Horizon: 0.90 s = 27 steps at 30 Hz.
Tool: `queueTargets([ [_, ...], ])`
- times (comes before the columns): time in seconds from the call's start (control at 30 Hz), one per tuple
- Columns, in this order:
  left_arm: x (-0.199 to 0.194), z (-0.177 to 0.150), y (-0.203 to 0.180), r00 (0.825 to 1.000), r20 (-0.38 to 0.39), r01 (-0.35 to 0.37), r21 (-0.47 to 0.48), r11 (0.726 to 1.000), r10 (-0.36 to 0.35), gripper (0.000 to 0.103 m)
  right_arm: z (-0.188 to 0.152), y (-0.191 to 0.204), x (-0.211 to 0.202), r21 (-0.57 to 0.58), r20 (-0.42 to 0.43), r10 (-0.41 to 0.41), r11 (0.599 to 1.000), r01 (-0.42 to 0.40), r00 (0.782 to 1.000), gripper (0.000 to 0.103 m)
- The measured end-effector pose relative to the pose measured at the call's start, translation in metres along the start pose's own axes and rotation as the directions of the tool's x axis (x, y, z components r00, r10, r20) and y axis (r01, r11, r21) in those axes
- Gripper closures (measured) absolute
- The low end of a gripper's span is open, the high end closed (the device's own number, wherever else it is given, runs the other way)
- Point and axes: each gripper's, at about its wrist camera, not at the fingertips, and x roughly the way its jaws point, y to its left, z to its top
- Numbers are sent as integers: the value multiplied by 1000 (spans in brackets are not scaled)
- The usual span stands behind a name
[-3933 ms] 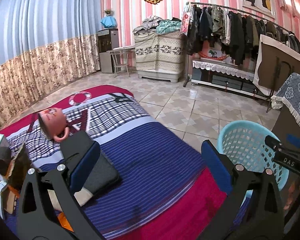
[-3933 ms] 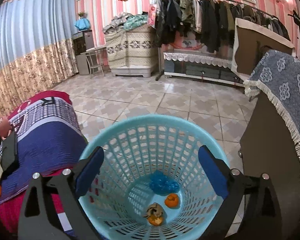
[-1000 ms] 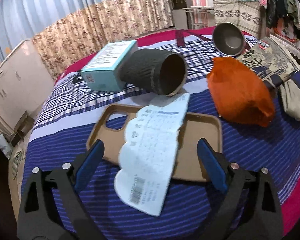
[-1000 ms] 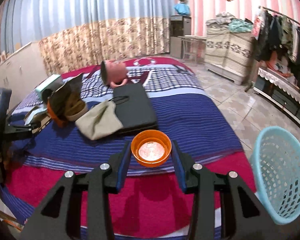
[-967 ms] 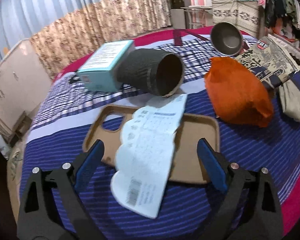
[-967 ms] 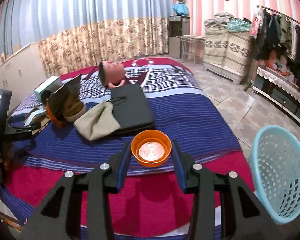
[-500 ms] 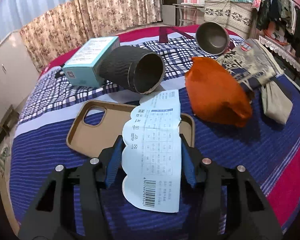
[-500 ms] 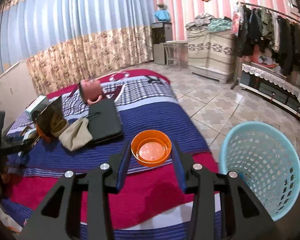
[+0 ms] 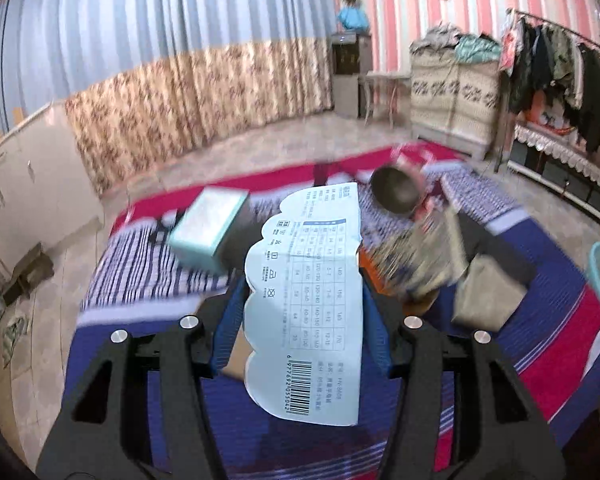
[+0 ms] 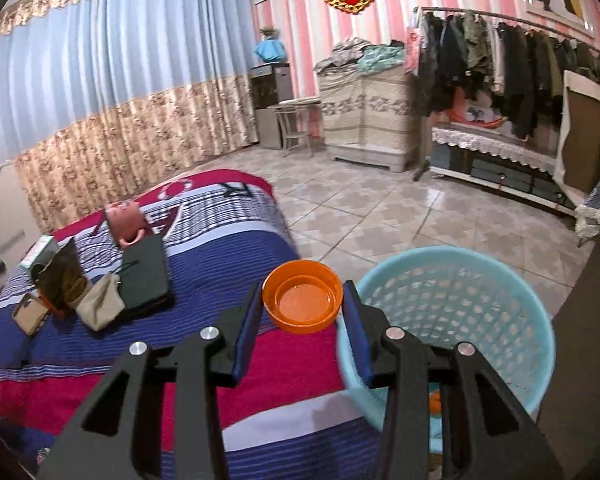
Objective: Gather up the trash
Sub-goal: 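Carry the receipt and orange lid toward the blue basket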
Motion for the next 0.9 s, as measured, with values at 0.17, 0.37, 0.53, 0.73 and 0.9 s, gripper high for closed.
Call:
queueTargets([
  [0.17,-15,32,-41,995,77,67,23,997,-69,50,4,-17,-3,21,12,-44,999,43,999,62],
  [0.37,-25,46,-114,975,122,172,104,980,-184,50,7,-39,-2,42,13,-91,995,91,996,62],
  [0.53,-27,43,-176,953,111,260,173,950,-281,50,8,-63,6,70,-8,-128,989,128,992,62],
  [0.73,-26,25,-250,904,68,399,220,890,-422,50,8,-95,10,107,-24,-185,977,186,982,62],
  [0.9,-14,5,-304,877,8,462,252,850,-480,50,2,-127,12,173,-45,-226,957,231,973,62],
])
